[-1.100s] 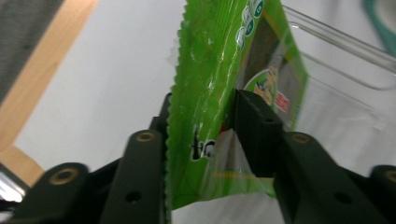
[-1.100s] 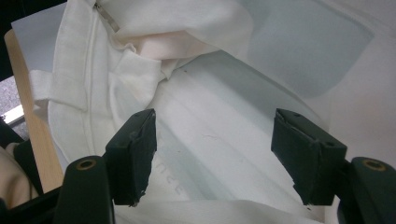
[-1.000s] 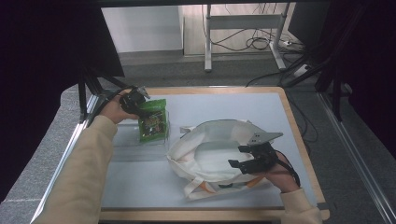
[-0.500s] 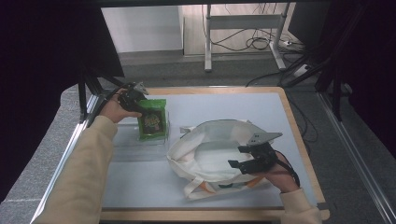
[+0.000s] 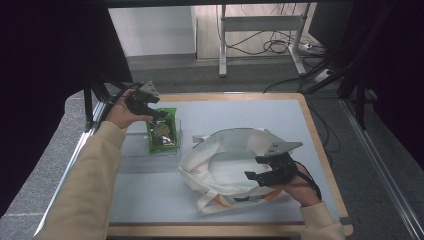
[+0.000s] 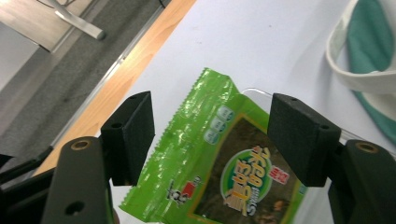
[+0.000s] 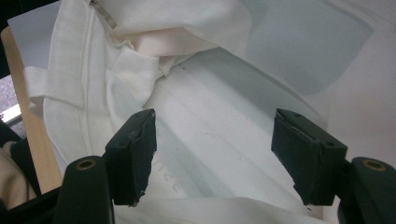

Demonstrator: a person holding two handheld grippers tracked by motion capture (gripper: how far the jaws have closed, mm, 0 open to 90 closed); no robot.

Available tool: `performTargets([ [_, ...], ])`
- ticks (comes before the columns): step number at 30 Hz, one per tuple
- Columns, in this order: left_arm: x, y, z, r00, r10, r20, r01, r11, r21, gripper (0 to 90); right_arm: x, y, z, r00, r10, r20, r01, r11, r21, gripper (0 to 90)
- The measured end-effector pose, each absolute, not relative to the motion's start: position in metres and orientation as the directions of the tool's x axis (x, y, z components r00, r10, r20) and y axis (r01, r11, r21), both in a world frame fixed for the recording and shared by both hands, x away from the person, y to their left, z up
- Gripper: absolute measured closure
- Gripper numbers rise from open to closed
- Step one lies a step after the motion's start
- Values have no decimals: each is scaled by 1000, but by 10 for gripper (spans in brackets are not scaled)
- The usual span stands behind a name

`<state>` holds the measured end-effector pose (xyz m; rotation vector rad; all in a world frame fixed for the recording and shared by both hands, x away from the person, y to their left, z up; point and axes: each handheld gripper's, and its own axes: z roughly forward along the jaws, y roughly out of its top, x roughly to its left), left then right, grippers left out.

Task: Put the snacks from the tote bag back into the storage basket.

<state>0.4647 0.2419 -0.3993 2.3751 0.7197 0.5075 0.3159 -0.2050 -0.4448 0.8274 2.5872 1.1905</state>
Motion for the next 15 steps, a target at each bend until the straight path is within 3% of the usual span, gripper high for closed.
performTargets([
  [7, 454, 238, -392, 789, 606, 97, 401, -629, 666, 323, 316, -205, -444, -833, 547, 78, 411, 520, 749, 310],
  [15, 437, 232, -387, 788, 612, 67, 408, -601, 687, 340, 317, -202, -440, -844, 530, 79, 391, 508, 767, 310],
])
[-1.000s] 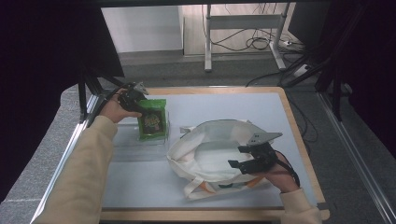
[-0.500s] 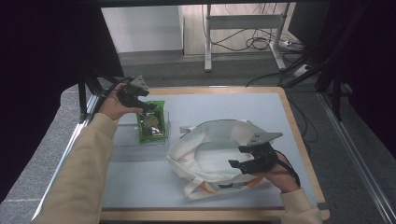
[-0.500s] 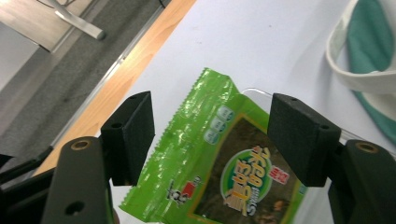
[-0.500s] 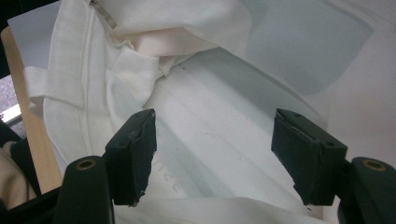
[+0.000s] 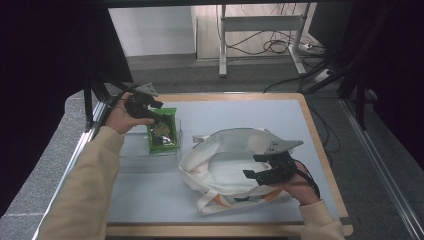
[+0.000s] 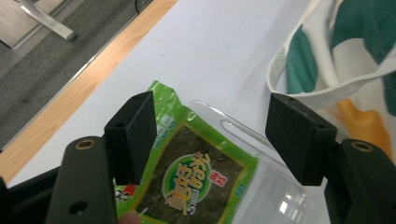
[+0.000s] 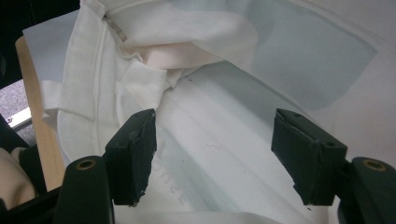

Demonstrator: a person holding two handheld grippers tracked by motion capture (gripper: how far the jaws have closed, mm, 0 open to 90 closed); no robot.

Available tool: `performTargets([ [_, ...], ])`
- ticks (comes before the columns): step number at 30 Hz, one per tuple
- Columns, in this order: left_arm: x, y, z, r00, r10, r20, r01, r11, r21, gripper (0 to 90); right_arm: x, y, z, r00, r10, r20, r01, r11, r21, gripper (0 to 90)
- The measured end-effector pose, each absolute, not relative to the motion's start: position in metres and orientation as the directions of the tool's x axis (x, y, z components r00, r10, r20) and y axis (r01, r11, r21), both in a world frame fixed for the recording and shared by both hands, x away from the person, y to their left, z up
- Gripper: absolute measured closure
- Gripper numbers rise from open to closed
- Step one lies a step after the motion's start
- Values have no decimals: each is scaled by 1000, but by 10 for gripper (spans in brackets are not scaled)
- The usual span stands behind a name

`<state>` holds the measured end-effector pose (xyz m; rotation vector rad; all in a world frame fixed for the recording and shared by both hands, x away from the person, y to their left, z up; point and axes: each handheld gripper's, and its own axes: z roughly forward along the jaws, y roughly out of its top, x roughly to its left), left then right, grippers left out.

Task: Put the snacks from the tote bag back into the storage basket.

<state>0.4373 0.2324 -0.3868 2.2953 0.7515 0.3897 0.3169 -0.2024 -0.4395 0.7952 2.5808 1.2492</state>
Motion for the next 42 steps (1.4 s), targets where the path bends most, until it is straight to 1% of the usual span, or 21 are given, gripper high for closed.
performTargets([
  [5, 431, 235, -389, 778, 627, 27, 434, -568, 699, 338, 315, -202, -437, -845, 530, 75, 383, 501, 776, 310],
  [11, 415, 236, -390, 763, 646, 3, 456, -542, 706, 323, 312, -204, -435, -841, 537, 66, 378, 495, 782, 310],
  [14, 404, 233, -391, 761, 648, 13, 453, -546, 704, 316, 312, -204, -435, -837, 543, 62, 380, 497, 780, 310],
  [19, 385, 225, -396, 751, 661, -1, 460, -522, 719, 314, 311, -204, -434, -834, 548, 60, 382, 496, 780, 310],
  [26, 361, 214, -407, 783, 622, -16, 432, -526, 733, 307, 312, -207, -435, -827, 559, 63, 391, 491, 778, 309],
  [30, 349, 211, -413, 790, 611, -49, 435, -503, 747, 301, 312, -208, -434, -825, 561, 62, 391, 488, 781, 310],
  [37, 329, 206, -423, 800, 596, -71, 421, -472, 774, 300, 312, -208, -434, -827, 559, 61, 388, 489, 781, 309],
  [42, 317, 206, -429, 808, 579, -107, 424, -447, 788, 302, 312, -208, -434, -827, 559, 60, 390, 492, 778, 309],
])
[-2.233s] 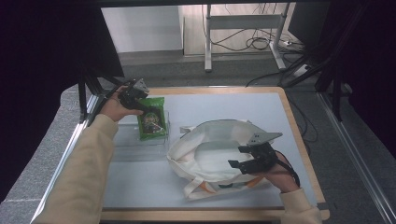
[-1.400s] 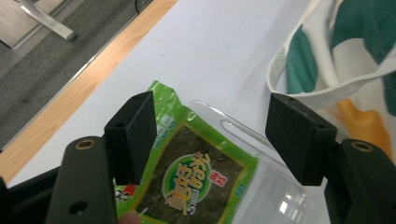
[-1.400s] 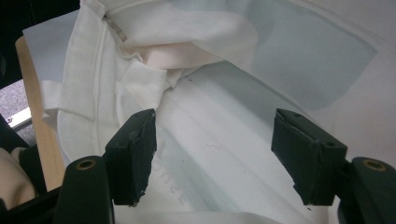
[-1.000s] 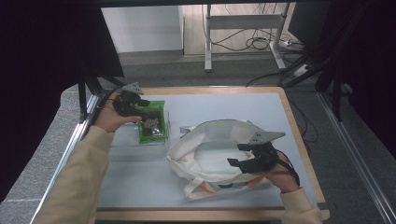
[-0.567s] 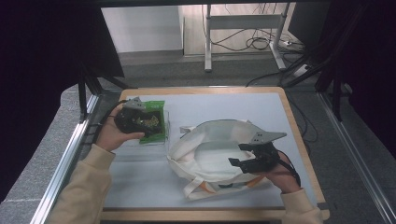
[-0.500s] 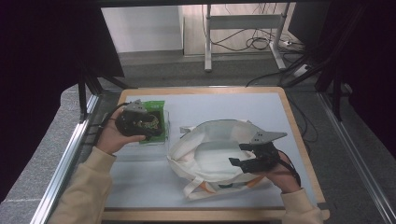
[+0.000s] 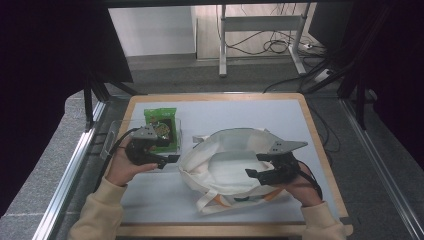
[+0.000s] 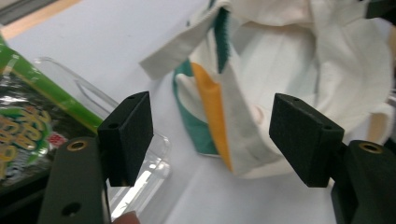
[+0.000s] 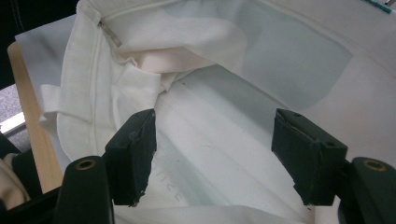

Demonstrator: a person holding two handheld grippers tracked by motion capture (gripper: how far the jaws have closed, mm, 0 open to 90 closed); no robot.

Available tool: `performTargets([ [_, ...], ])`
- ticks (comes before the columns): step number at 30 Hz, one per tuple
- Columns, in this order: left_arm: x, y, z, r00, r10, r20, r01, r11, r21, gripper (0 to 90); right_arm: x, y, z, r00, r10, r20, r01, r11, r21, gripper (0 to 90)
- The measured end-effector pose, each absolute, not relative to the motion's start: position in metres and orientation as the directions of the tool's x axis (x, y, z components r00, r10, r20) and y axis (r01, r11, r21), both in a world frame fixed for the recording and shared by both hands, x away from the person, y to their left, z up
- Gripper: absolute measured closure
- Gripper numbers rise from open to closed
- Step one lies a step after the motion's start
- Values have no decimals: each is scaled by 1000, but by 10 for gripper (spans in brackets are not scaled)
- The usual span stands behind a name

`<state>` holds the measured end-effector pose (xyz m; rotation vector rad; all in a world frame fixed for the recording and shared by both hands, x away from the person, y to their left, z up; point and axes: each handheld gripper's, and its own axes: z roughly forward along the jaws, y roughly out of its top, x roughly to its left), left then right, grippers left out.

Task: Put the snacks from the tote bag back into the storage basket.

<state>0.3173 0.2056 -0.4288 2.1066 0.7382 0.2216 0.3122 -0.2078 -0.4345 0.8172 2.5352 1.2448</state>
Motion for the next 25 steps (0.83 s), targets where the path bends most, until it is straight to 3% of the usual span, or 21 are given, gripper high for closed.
performTargets([
  [9, 298, 206, -435, 800, 589, -117, 429, -425, 797, 303, 312, -207, -435, -827, 559, 59, 391, 497, 775, 309],
  [25, 297, 203, -440, 791, 603, -107, 435, -431, 790, 296, 312, -208, -434, -826, 561, 51, 382, 491, 783, 309],
])
